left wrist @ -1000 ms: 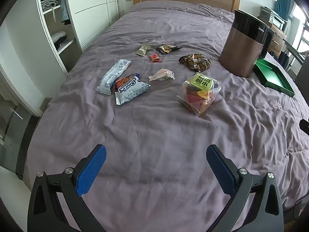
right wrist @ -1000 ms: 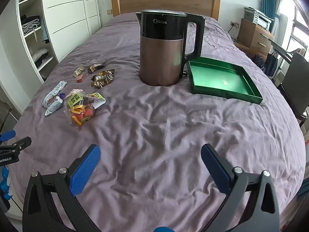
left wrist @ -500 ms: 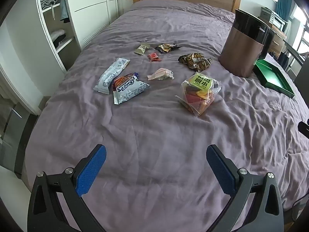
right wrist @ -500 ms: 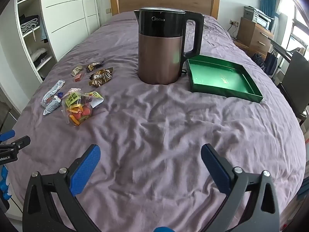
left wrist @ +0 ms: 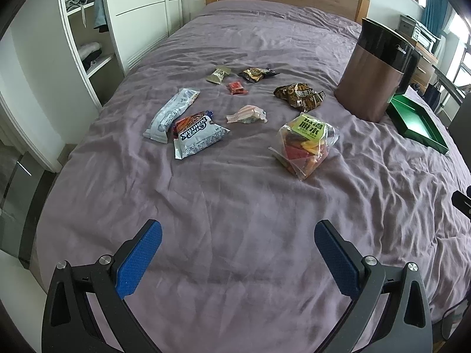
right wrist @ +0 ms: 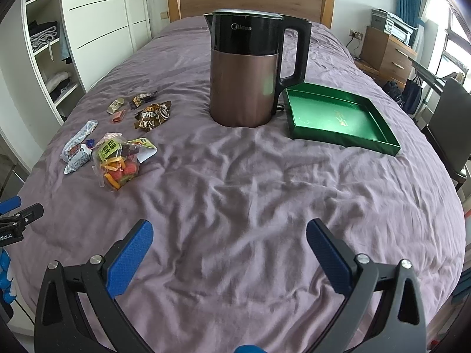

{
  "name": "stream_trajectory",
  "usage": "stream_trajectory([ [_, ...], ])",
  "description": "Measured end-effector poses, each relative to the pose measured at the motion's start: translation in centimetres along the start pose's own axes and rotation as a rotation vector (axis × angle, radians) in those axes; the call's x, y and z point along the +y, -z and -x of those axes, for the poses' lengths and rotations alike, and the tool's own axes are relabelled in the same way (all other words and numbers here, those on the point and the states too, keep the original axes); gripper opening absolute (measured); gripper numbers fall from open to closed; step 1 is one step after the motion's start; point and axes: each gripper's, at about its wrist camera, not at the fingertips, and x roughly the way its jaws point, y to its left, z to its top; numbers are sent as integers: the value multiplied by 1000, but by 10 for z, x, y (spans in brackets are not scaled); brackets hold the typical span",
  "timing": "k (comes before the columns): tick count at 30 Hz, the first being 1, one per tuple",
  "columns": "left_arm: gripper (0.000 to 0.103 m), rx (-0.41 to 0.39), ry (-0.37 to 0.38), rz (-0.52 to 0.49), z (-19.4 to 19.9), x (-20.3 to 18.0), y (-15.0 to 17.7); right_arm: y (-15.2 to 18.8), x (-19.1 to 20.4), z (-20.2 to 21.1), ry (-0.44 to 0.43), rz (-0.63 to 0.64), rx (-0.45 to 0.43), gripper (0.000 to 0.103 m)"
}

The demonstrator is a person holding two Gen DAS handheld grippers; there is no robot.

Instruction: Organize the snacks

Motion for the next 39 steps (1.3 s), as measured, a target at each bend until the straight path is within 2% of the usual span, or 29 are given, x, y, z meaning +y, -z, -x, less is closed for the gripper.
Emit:
stream_trajectory([
  [39, 102, 8, -6, 3, -2, -3, 1, 1, 10, 0, 6, 17, 5, 103],
])
